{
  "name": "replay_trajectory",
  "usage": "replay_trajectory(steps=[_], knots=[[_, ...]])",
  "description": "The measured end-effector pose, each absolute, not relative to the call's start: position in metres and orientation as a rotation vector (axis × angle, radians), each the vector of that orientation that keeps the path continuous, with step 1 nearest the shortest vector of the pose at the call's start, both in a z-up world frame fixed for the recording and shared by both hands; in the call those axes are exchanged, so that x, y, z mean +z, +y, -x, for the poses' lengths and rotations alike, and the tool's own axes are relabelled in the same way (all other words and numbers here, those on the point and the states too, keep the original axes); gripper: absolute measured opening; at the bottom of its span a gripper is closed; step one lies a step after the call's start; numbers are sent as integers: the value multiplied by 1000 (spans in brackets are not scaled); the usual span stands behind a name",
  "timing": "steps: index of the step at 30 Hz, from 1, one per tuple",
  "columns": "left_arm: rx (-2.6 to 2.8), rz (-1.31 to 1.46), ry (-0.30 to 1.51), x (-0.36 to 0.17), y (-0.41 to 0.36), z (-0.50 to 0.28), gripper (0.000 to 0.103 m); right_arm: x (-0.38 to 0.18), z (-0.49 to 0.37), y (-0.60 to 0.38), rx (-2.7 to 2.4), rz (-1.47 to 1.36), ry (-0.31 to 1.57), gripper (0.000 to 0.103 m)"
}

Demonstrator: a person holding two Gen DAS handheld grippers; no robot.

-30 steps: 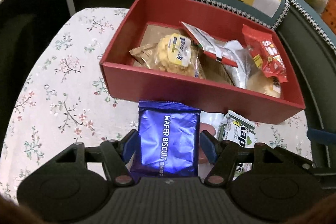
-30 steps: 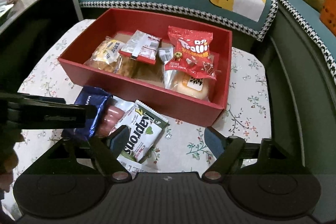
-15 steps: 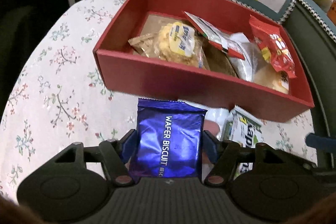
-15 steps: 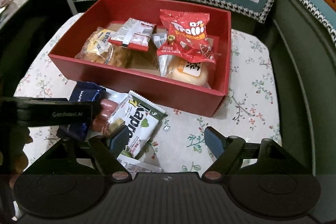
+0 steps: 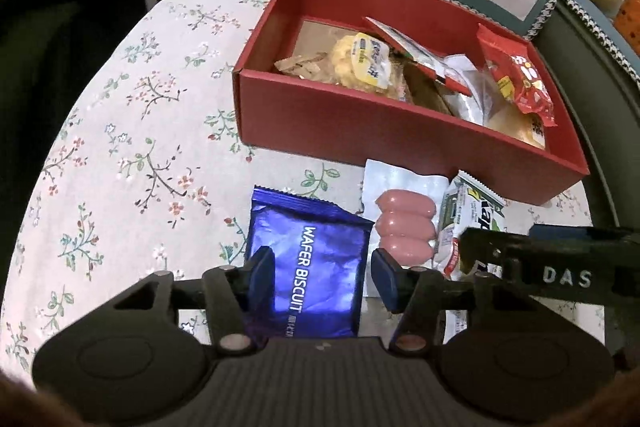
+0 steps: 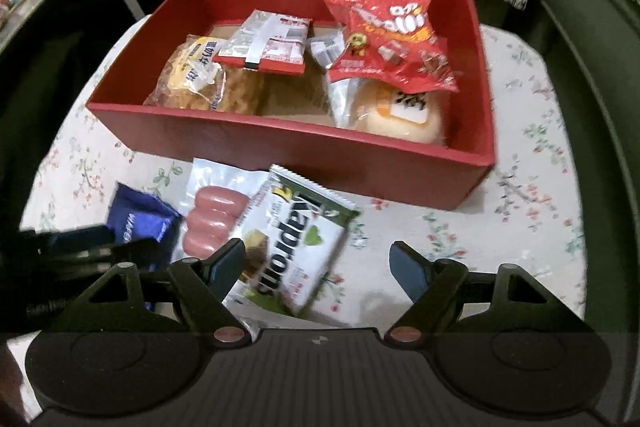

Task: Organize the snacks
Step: 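Grasp the blue WAFER BISCUIT packet with the left tool while the right tool grasps the Kaprons wafer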

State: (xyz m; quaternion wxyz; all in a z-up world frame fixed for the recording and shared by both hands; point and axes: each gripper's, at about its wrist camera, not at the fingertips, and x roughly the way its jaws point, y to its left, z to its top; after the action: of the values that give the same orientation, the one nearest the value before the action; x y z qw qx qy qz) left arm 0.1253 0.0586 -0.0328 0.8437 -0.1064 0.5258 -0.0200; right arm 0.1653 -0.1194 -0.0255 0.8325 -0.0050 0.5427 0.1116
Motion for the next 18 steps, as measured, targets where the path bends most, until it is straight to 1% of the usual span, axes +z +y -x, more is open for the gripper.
replay_trajectory(steps=[2,5,7,8,10,11,18], knots=[[-48,230,1109,-32,59,-126,98,-29,-169,-116,235,-16,1155,84],[-35,219,1112,-33,61,-127,103,-37,-173,-112,222,-36,1173,85],[-42,220,1116,-35,61,-127,103,-42,-174,-108,209,-28,1186,87],[-42,215,1114,-35,61,-126,103,-45,-174,-106,197,-10,1187,89],[-37,207,1113,-35,61,-126,103,-49,-176,-105,156,13,1191,103],[-37,208,1115,-35,62,-126,103,-53,-179,-105,136,16,1229,103],[-25,208,1124,-37,64,-126,103,-57,-175,-103,166,81,1201,103]])
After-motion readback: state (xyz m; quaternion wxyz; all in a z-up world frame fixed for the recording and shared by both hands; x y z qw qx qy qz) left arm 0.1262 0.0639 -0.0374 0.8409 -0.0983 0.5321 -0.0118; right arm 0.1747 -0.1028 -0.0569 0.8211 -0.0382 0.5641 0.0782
